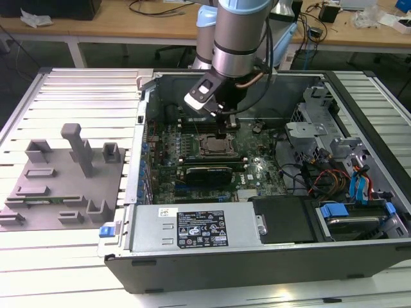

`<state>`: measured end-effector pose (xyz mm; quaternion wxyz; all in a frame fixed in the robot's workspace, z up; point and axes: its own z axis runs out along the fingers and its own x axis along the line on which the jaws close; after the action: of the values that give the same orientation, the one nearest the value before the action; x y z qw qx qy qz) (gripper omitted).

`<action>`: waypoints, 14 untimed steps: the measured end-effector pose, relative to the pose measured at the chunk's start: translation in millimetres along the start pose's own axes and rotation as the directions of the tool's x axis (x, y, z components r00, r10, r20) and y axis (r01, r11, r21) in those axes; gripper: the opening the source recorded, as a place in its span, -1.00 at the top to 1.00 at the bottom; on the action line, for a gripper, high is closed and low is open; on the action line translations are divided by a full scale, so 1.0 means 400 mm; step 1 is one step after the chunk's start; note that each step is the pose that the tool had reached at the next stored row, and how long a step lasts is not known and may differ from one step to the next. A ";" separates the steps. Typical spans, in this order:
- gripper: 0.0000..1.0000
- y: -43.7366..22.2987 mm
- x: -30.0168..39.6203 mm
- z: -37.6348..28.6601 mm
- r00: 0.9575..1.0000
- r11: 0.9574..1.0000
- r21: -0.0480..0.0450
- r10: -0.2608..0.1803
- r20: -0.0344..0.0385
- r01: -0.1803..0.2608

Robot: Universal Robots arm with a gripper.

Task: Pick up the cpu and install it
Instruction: 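Close the cpu cover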

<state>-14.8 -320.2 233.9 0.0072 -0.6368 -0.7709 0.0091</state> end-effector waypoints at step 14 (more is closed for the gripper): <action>0.79 0.000 0.000 0.000 0.931 0.931 0.001 -0.364 0.009 0.364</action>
<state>-14.8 -320.2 233.9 0.0054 -0.4830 -0.8756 0.0103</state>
